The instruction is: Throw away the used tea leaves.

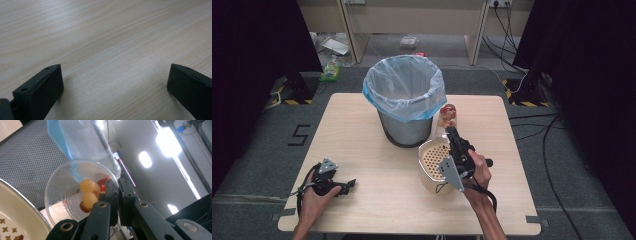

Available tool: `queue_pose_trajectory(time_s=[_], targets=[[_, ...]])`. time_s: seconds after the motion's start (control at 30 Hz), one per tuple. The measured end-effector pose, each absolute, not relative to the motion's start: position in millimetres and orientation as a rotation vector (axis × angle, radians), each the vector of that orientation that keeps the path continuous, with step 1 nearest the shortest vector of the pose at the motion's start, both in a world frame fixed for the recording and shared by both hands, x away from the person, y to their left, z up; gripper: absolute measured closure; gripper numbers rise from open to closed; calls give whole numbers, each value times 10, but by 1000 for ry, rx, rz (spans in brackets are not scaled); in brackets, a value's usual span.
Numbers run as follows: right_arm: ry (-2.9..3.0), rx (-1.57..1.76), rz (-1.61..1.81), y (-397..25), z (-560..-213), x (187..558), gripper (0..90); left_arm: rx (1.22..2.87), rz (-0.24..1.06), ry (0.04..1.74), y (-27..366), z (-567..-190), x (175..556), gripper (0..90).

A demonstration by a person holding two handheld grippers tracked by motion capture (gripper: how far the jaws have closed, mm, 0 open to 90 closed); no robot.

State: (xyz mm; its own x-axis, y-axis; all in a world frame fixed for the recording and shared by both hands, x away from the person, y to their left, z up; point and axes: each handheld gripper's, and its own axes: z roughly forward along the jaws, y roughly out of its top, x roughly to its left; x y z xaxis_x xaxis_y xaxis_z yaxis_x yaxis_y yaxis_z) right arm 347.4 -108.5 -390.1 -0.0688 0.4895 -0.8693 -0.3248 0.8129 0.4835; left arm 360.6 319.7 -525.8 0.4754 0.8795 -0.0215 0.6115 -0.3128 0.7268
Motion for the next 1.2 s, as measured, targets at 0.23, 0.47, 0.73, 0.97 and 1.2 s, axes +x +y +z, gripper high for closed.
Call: queue_pose_trajectory(time_s=[0.23,0.47,0.73,0.97,1.2], targets=[[1462,89,597,-1056,-3993,3458,877,2042,503,1230,3198,-5259,3607,0],[1452,35,572,-982,-4050,3425,878,2042,501,1230,3199,-5259,3608,0],[1451,37,549,-966,-4080,3446,878,2043,503,1230,3198,-5258,3606,0],[1394,-15,515,-974,-4074,3413,878,2042,502,1231,3199,-5259,3607,0],[1382,-17,515,-969,-4071,3418,878,2042,502,1230,3199,-5259,3607,0]])
